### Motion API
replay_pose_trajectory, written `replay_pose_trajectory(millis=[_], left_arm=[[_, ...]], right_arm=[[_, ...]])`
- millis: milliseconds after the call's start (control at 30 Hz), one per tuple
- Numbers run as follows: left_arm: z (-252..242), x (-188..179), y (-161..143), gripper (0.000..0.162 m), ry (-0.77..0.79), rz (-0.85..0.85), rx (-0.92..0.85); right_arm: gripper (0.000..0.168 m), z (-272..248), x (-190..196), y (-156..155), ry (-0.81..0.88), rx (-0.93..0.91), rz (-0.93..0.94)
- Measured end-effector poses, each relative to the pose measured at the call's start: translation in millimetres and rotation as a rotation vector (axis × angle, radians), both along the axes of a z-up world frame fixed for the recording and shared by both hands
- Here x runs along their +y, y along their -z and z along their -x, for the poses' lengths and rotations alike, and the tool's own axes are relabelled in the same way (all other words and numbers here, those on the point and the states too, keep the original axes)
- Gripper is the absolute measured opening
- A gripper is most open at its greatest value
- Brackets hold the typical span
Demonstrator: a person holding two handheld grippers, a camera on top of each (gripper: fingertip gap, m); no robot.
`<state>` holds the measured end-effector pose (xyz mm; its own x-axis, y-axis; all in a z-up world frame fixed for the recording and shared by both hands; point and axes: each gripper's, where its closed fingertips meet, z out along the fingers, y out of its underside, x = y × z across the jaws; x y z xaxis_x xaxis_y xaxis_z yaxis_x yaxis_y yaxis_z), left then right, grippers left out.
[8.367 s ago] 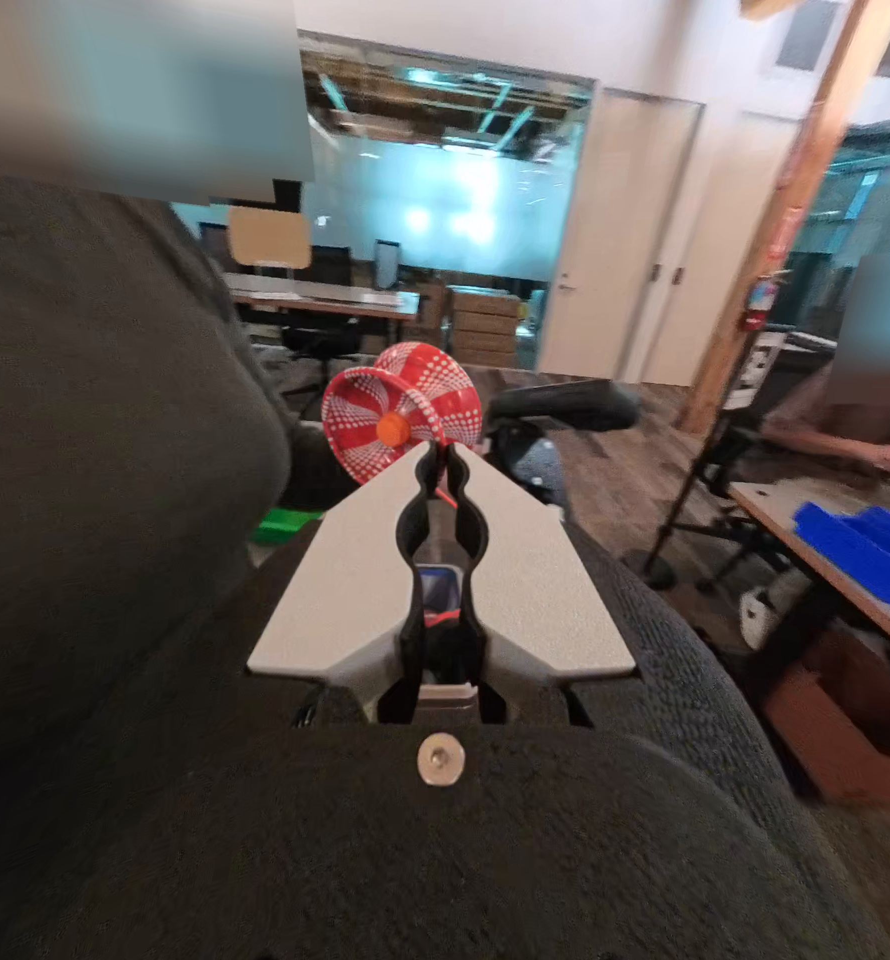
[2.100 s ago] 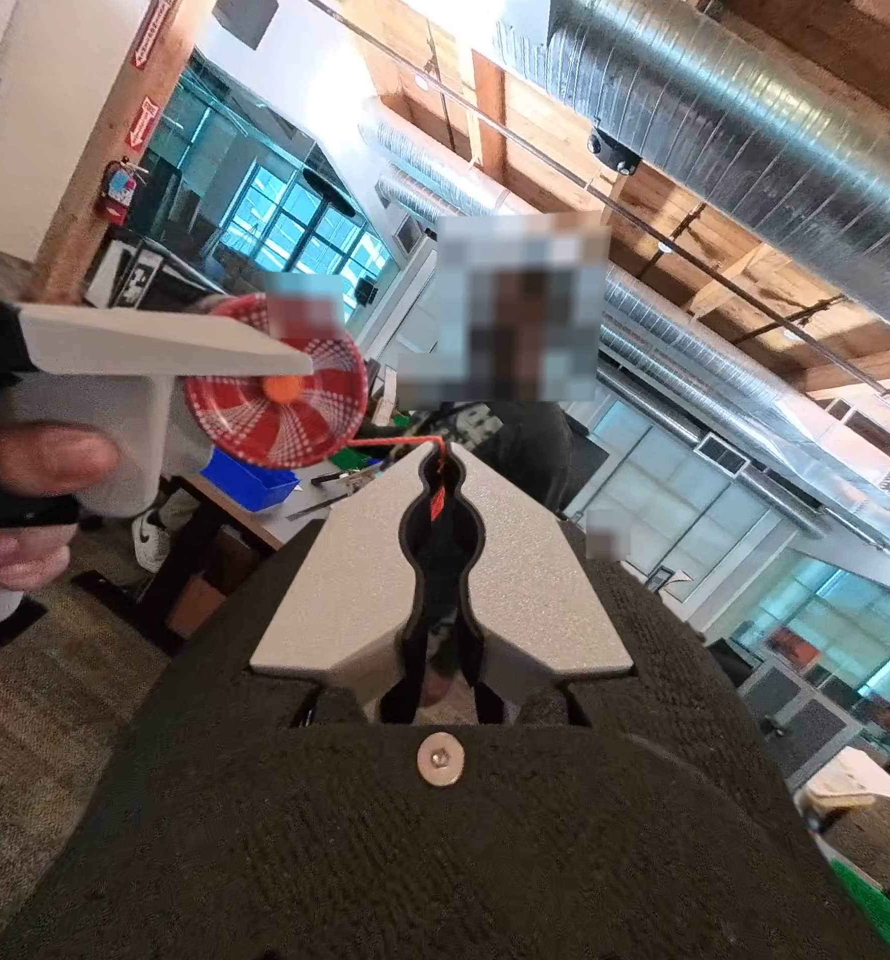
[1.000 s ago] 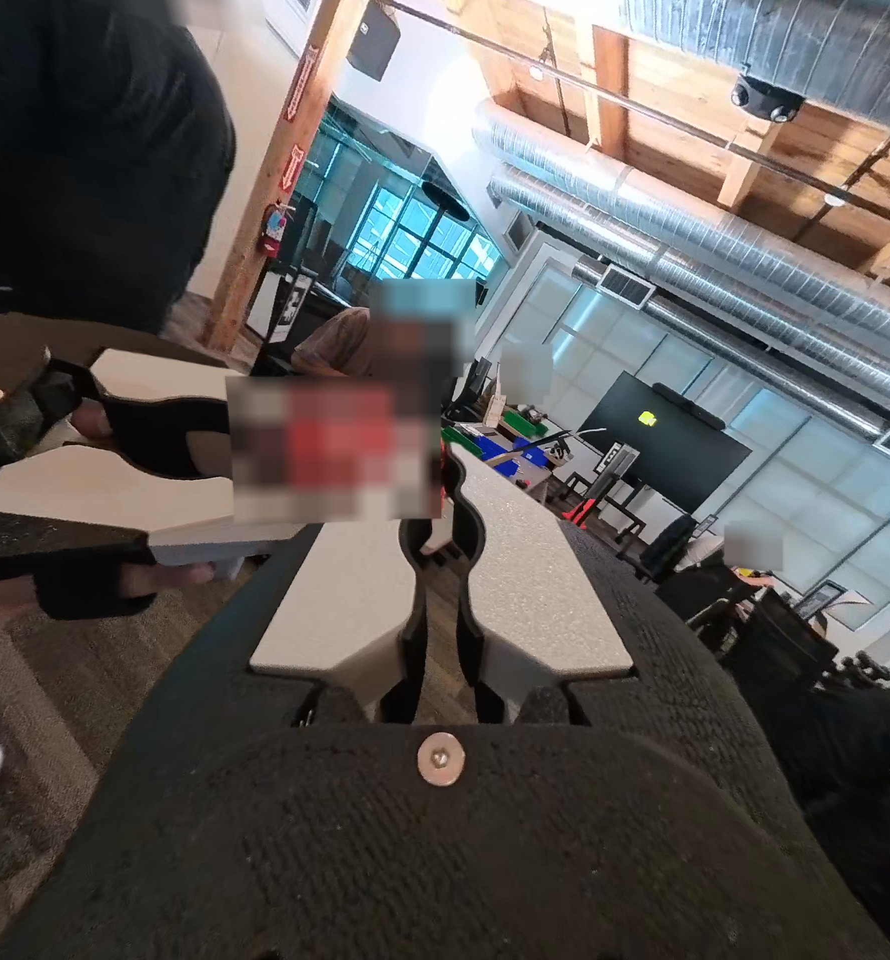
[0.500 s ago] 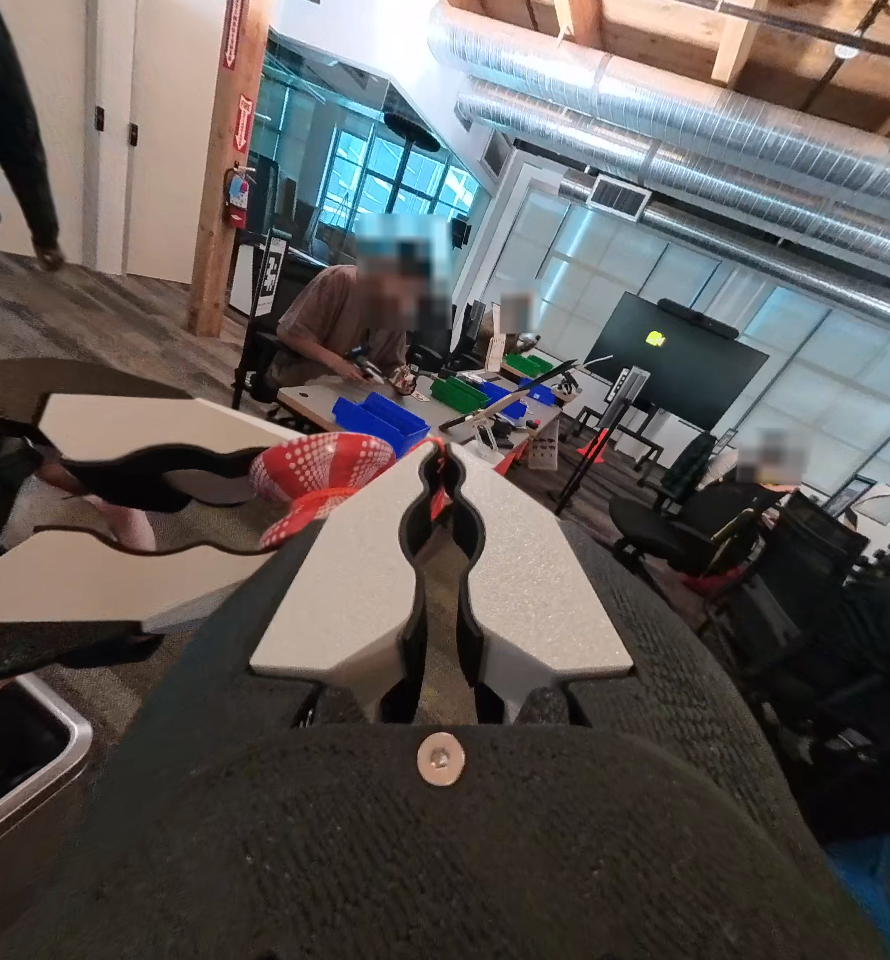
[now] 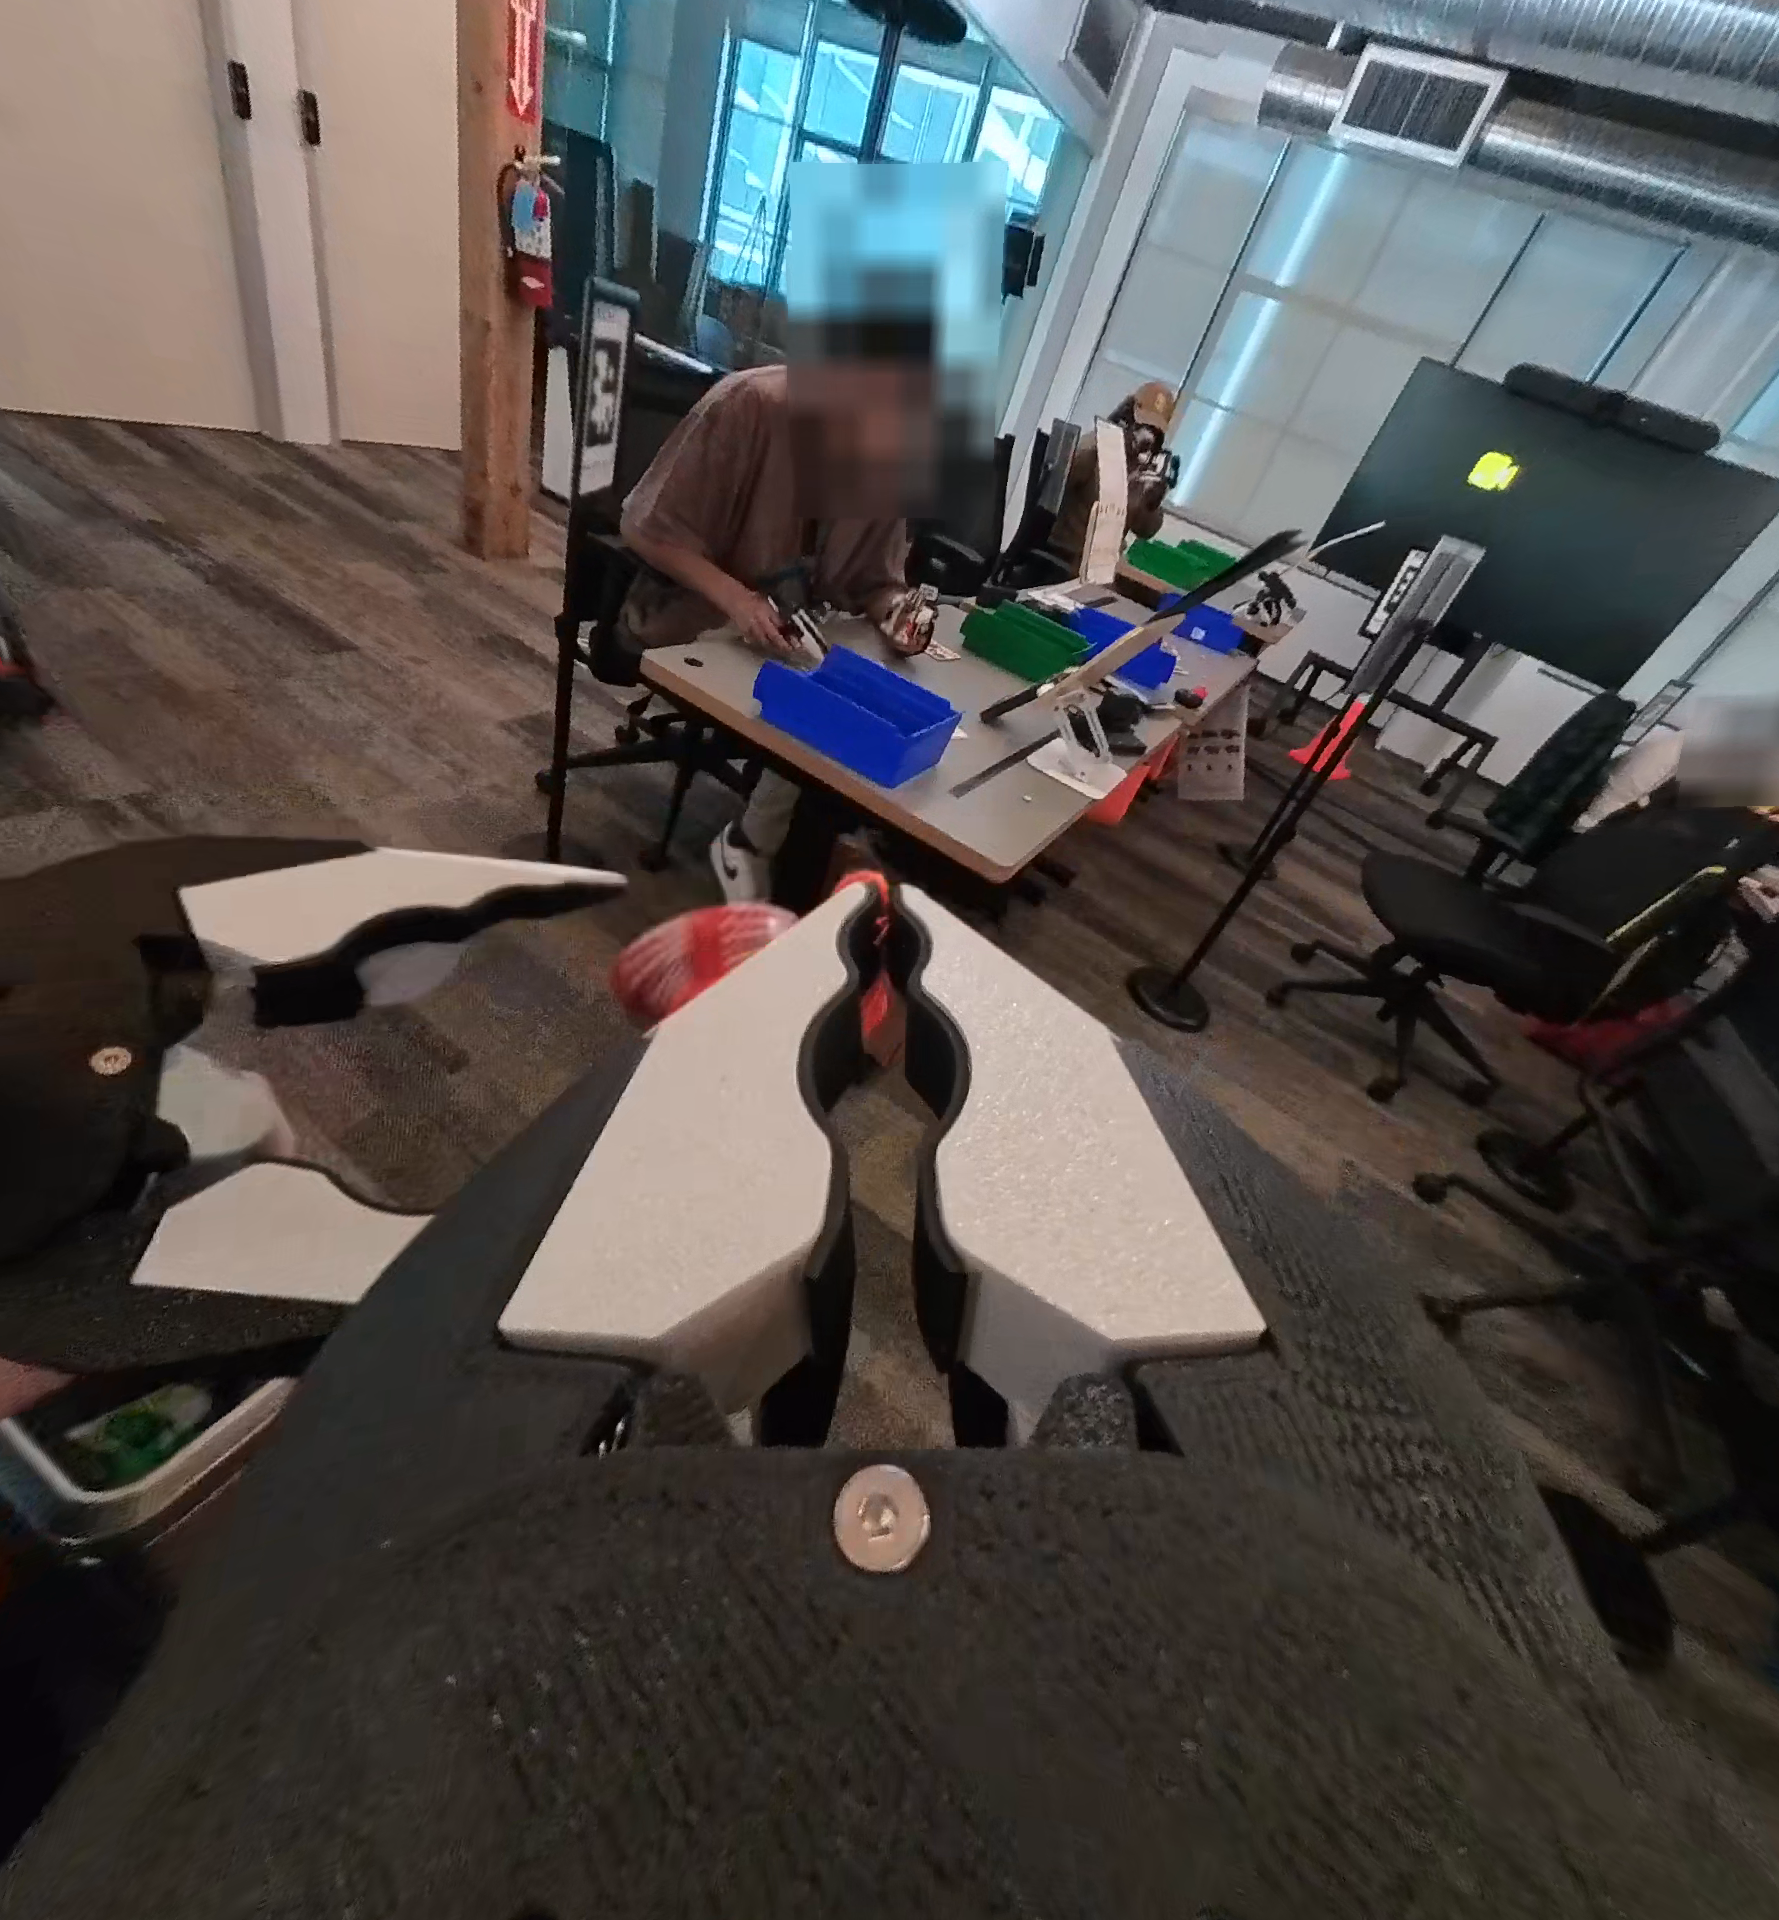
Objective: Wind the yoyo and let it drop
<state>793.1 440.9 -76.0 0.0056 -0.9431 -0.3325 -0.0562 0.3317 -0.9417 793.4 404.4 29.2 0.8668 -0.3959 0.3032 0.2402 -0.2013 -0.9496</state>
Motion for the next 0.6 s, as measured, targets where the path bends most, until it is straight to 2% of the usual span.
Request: replay_pose_trajectory(millis=[33,67,200,267,400,467,533,600], left_arm=[[5,22,26,0.119,-0.075,-0.002,0.049],[14,42,54,0.124,-0.137,-0.013,0.091],[68,113,170,0.121,-0.322,-0.088,0.274],[99,138,215,0.120,-0.386,-0.163,0.404],[137,167,237,0.119,-0.471,-0.167,0.407],[142,168,245,0.121,-0.447,-0.139,0.389],[131,156,229,0.121,-0.391,-0.129,0.254],[120,137,211,0.122,-0.286,-0.052,0.124]], right_arm=[[0.000,-6,2,12,0.003,0.010,0.025],[0.000,-10,3,21,0.005,0.016,0.042],[0.000,-18,4,49,-0.023,0.063,0.068],[0.000,-22,3,67,-0.018,0.070,0.113],[0.000,-29,-2,105,0.001,0.122,0.169],[0.000,-33,-3,127,0.017,0.164,0.197],[0.000,-39,1,150,0.025,0.208,0.234],[0.000,-52,2,150,0.047,0.216,0.252]])
